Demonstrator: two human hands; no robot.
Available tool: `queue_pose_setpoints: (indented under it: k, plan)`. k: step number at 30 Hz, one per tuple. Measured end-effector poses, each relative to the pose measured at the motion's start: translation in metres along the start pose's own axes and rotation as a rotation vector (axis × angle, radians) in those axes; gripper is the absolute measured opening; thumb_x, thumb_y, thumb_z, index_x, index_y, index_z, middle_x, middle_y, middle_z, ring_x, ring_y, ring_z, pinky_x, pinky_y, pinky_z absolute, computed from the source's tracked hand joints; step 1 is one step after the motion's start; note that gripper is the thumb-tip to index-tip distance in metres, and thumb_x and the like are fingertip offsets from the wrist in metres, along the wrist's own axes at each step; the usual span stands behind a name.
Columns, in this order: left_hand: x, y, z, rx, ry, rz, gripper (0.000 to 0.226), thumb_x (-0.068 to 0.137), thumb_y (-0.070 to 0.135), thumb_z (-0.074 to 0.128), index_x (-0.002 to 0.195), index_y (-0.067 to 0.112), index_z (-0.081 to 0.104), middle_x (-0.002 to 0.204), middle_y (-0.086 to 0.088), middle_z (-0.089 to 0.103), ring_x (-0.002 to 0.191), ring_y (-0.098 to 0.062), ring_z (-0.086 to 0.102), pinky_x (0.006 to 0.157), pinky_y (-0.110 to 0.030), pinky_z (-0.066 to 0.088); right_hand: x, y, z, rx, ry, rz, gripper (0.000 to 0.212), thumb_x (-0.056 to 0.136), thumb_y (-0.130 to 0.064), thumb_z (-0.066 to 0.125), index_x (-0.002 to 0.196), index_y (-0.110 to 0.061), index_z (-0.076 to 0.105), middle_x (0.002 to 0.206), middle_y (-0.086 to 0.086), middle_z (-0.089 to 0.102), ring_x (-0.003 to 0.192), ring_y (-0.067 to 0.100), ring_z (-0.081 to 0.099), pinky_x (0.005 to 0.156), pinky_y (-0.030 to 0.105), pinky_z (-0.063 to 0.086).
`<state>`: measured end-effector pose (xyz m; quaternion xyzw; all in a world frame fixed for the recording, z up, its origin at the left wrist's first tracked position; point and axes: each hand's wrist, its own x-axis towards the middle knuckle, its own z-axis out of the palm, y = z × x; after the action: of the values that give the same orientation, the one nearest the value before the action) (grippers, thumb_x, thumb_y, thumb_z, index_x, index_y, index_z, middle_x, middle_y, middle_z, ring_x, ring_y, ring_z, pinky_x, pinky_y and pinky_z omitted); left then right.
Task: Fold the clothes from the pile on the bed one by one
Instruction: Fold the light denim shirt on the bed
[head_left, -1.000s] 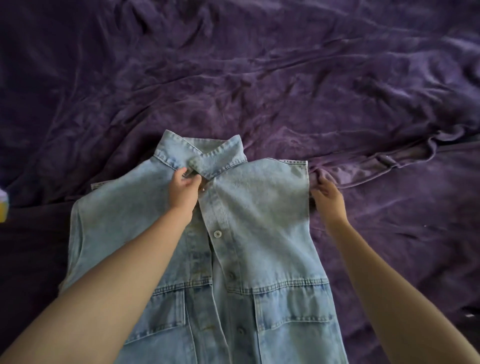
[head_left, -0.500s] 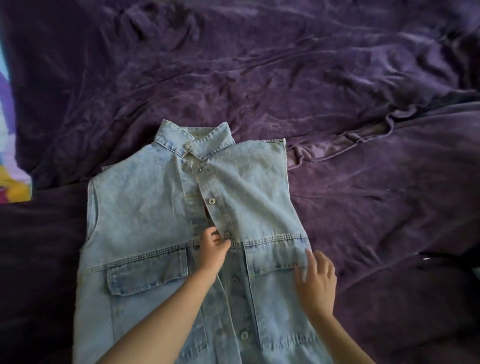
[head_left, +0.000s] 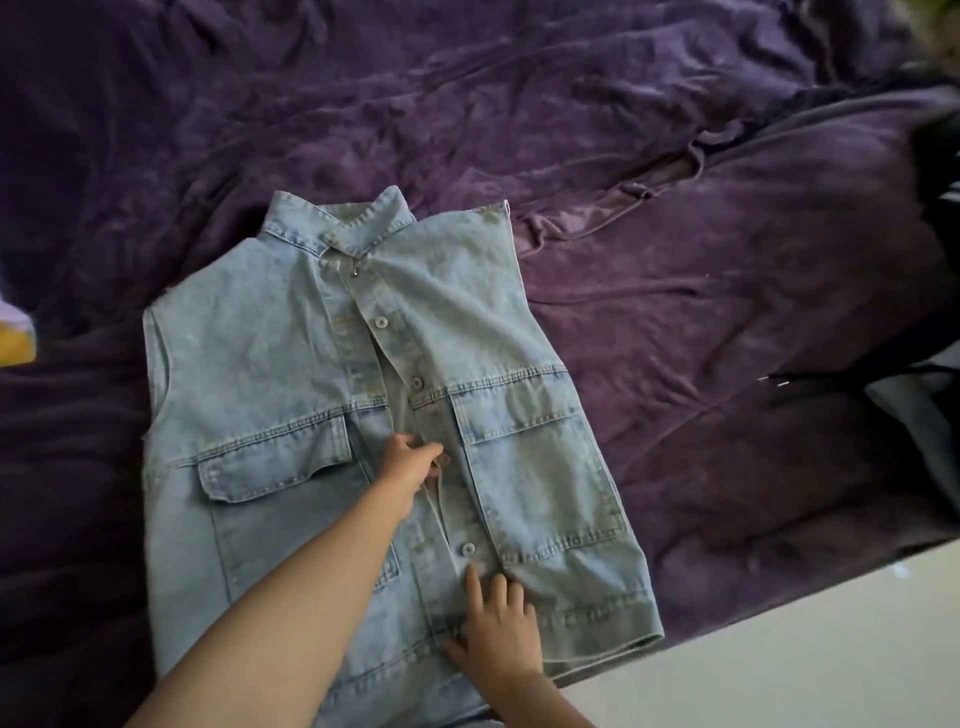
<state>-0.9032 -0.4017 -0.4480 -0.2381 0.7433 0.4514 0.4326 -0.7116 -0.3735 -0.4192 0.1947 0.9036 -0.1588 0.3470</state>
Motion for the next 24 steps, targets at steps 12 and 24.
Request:
queue_pose_setpoints:
  k: [12,24]
  plan:
    - [-0.031,-0.038,0.013,0.169,-0.069,0.047,0.026,0.098,0.018,0.048,0.122,0.010,0.051,0.099,-0.014,0.060,0.055,-0.014,0.056,0.048,-0.021,0.041,-0.018,0.038,0.000,-0.015,0.001,-0.176,0.037,0.087,-0.034,0.054,0.119,-0.013,0.056,0.122,0.013,0.054,0.118,0.025,0.047,0.095,0.035,0.039]
    - [-0.068,-0.074,0.018,0.162,-0.353,-0.163,0.050,0.097,0.018,0.050,0.141,0.006,0.030,0.105,-0.013,0.057,0.078,-0.021,0.058,0.066,-0.030,0.047,-0.030,0.069,-0.017,0.109,-0.121,-0.256,0.033,0.082,-0.025,0.061,0.113,-0.033,0.066,0.112,0.001,0.062,0.102,0.019,0.051,0.081,0.022,0.037]
